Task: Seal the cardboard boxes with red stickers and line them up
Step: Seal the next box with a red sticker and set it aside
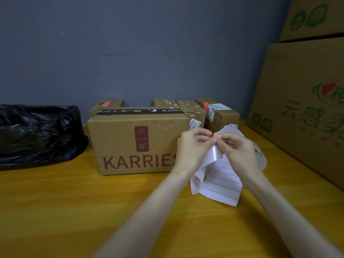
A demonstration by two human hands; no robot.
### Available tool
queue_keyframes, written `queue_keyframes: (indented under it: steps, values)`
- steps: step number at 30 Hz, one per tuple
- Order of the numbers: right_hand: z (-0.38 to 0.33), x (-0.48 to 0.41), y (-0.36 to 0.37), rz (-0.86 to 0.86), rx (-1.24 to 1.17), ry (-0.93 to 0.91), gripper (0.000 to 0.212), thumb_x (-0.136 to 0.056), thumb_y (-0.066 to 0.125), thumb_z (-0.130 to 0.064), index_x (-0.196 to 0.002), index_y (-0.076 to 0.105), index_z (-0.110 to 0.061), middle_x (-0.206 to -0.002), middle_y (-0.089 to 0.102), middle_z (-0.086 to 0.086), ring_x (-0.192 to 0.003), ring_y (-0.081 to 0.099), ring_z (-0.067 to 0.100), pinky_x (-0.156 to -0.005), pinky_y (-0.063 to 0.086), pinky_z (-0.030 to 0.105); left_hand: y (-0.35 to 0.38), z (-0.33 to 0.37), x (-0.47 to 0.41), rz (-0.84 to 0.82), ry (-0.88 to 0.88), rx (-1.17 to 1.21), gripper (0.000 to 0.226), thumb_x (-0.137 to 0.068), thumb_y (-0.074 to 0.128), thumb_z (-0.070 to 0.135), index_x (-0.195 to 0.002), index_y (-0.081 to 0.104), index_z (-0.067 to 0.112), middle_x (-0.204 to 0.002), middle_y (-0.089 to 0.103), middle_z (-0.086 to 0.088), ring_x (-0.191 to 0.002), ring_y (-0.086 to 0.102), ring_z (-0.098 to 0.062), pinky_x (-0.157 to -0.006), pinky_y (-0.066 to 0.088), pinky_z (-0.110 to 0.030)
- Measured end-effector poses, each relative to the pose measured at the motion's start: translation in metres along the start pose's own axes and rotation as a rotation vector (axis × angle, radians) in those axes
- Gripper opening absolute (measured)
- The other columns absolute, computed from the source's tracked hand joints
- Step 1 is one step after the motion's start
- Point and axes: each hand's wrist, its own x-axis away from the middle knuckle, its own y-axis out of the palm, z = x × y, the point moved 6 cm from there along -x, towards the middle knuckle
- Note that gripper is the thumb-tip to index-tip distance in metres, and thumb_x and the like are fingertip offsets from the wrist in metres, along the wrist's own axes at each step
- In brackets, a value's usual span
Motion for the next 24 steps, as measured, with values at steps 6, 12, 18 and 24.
queue_keyframes:
  steps: [6,12,18,24]
  values:
    - [0.0,0.002,-0.002,0.047,-0.039,0.016,0.017,-0.085,0.06,0.0,-0.089,0.069,-0.014,-0.087,0.069,-0.004,-0.076,0.064,-0.005,-0.067,0.049,0.009,-0.003,0.007,0.002,0.044,0.077,-0.113,0.009,-0.081,0.07,0.009,-0.074,0.068,0.015,-0.067,0.065,0.006,-0.068,0.064,-0.005,-0.065,0.048,-0.013]
    - [-0.005,0.004,0.001,0.054,0.032,-0.037,0.023,-0.084,0.062,0.0,-0.08,0.068,-0.021,-0.079,0.069,-0.008,-0.074,0.065,-0.003,-0.069,0.05,0.01,-0.003,0.017,0.009,0.051,0.305,-0.406,0.014,-0.089,0.061,0.014,-0.091,0.074,0.009,-0.082,0.073,-0.003,-0.079,0.066,-0.012,-0.075,0.054,-0.029]
    - [-0.004,0.005,0.004,0.052,0.022,-0.032,0.023,-0.085,0.061,0.001,-0.078,0.069,-0.02,-0.068,0.069,-0.016,-0.072,0.065,-0.003,-0.066,0.048,0.009,-0.001,0.018,0.01,0.041,0.398,-0.605,0.02,-0.09,0.053,0.02,-0.09,0.07,0.009,-0.079,0.071,-0.01,-0.077,0.066,-0.027,-0.069,0.052,-0.041]
    - [0.011,0.003,0.001,0.063,-0.032,0.207,0.015,-0.087,0.054,0.001,-0.076,0.06,-0.006,-0.07,0.061,0.003,-0.064,0.06,0.005,-0.057,0.052,0.014,-0.016,0.023,0.004,0.213,0.097,-0.276,0.016,-0.079,0.057,0.004,-0.068,0.069,0.001,-0.059,0.065,-0.012,-0.054,0.052,-0.013,-0.053,0.04,-0.02]
